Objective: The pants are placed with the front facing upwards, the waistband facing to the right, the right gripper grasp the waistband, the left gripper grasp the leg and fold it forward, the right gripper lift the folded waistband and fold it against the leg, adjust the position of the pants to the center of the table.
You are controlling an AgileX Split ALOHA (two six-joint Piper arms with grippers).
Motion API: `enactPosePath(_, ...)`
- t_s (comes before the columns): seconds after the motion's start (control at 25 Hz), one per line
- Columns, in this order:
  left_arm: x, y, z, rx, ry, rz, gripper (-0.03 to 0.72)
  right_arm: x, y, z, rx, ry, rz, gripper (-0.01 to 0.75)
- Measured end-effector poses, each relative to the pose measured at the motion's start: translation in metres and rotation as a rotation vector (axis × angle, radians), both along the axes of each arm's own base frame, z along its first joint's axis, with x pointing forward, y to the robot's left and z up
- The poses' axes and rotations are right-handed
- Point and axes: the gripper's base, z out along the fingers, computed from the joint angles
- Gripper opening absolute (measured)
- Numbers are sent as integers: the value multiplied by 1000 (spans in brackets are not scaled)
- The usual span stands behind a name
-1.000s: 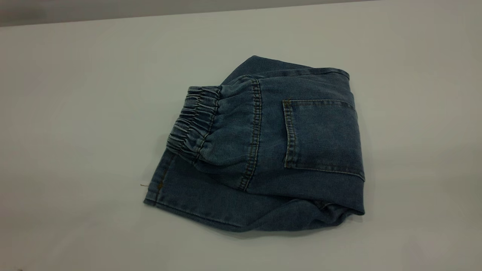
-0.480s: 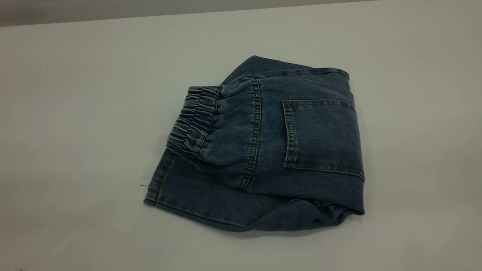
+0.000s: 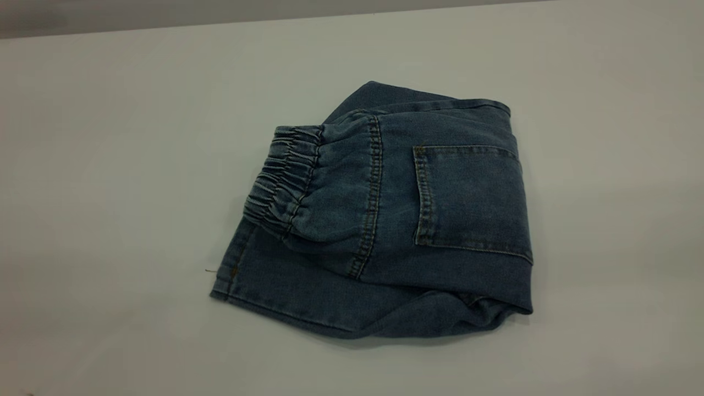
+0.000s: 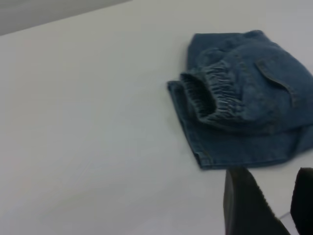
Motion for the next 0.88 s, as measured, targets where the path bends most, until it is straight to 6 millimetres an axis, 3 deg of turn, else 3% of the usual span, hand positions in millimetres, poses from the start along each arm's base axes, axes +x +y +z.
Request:
enactPosePath(0.48,1,-3,0,1,-1,403,243,0,0,0,1,1,3,386)
enactPosePath(0.88,1,-3,0,0,-1,402,243,0,0,0,1,2,3,386)
